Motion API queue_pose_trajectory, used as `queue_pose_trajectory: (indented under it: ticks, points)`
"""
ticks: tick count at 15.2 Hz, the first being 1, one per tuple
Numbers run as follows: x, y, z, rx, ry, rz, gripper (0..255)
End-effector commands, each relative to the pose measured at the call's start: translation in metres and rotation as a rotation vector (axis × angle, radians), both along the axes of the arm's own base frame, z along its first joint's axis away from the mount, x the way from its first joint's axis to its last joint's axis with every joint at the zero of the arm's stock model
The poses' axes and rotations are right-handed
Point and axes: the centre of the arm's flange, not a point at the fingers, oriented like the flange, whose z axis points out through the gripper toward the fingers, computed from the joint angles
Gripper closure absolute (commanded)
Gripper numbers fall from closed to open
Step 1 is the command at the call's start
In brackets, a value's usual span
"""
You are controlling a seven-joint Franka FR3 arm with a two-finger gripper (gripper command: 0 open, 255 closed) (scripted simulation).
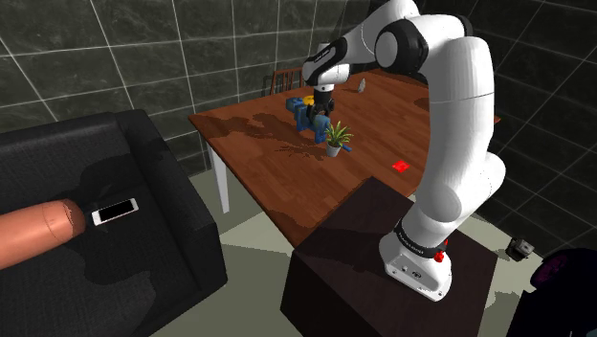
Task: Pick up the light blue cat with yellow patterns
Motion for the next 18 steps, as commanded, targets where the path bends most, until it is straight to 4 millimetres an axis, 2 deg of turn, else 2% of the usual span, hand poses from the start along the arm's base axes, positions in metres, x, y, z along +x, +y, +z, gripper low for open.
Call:
queue_pose_trajectory:
  ticks: [1,2,11,18]
  points:
    - [0.0,0.0,-0.002,0.0,-0.001,0.0,0]
    - [0.0,0.0,-0.001,0.0,-0.001,0.0,255]
    - [0.0,0.0,-0.002,0.0,-0.001,0.0,255]
    - [0.0,0.0,0.035,0.0,-0.001,0.0,255]
